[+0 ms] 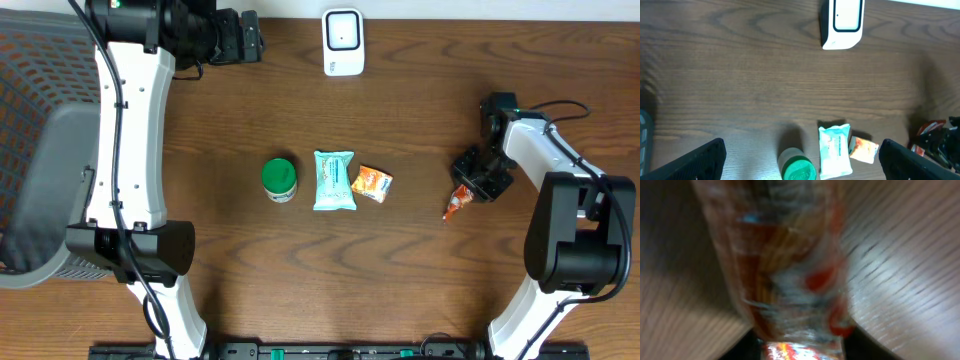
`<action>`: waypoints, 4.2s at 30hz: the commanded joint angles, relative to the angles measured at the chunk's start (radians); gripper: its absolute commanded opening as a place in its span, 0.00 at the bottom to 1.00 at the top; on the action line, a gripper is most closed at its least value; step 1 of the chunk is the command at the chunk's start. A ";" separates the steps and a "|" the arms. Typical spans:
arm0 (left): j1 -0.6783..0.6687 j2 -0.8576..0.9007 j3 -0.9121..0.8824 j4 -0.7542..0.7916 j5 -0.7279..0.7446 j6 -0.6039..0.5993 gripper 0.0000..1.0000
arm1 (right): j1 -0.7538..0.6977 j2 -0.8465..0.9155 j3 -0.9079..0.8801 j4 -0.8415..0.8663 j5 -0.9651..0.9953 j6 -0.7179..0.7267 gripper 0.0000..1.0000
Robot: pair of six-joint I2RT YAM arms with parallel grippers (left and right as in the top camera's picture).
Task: Scan the item barcode
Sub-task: 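Lower the red bar onto the table's right edge and open right gripper, then reach the right gripper to the orange packet and grasp it, then lift the orange packet up to the white scanner with right gripper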
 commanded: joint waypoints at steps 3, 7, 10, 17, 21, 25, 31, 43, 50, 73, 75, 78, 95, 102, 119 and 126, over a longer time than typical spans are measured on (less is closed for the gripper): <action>0.016 -0.002 0.003 -0.007 -0.010 0.022 0.98 | -0.063 0.005 0.060 -0.092 0.088 -0.024 0.09; 0.019 -0.031 0.003 0.013 -0.010 0.021 0.98 | -0.214 0.005 0.174 -0.235 0.202 -0.126 0.06; 0.019 -0.076 0.003 0.055 -0.010 0.021 0.98 | -0.337 0.005 0.212 -0.226 0.269 -0.215 0.11; 0.019 -0.274 0.003 0.163 -0.011 0.021 0.98 | -0.653 0.022 0.205 -0.042 0.266 -0.268 0.16; 0.019 -0.359 0.003 0.178 -0.031 0.021 0.98 | -0.736 0.024 0.206 0.010 0.264 -0.269 0.34; 0.019 -0.422 0.003 0.178 -0.112 0.021 0.98 | -0.758 0.024 0.230 0.025 0.127 -0.355 0.99; 0.019 -0.525 0.003 0.172 -0.193 0.021 0.98 | -0.629 0.024 0.399 -0.148 0.078 -0.364 0.99; 0.019 -0.703 0.003 0.111 -0.314 0.021 0.98 | -0.070 0.034 0.445 -0.287 -0.090 -0.160 0.99; 0.019 -0.753 0.003 0.108 -0.369 0.021 0.98 | 0.239 0.050 0.382 -0.090 -0.090 -0.082 0.99; 0.019 -0.767 0.002 0.086 -0.369 0.021 0.98 | 0.457 0.296 0.380 -0.151 -0.150 -0.058 0.90; 0.019 -0.766 0.002 0.086 -0.369 0.021 0.98 | 0.459 0.294 0.380 -0.171 -0.164 -0.058 0.80; 0.019 -0.766 -0.005 0.087 -0.369 0.021 0.98 | 0.455 0.294 0.380 -0.178 -0.165 -0.058 0.58; 0.019 -0.763 -0.146 0.175 -0.369 0.021 0.98 | 0.312 0.283 0.433 -0.498 -0.576 -0.489 0.52; 0.019 -0.752 -0.169 0.186 -0.369 0.021 0.98 | 0.289 0.283 0.433 -0.637 -0.642 -0.560 0.51; 0.019 -0.743 -0.169 0.185 -0.368 0.021 0.98 | 0.290 0.283 0.637 -0.622 -0.691 -0.589 0.46; 0.019 -0.733 -0.182 0.186 -0.368 0.021 0.98 | 0.297 0.283 0.932 -0.489 -0.414 -0.440 0.47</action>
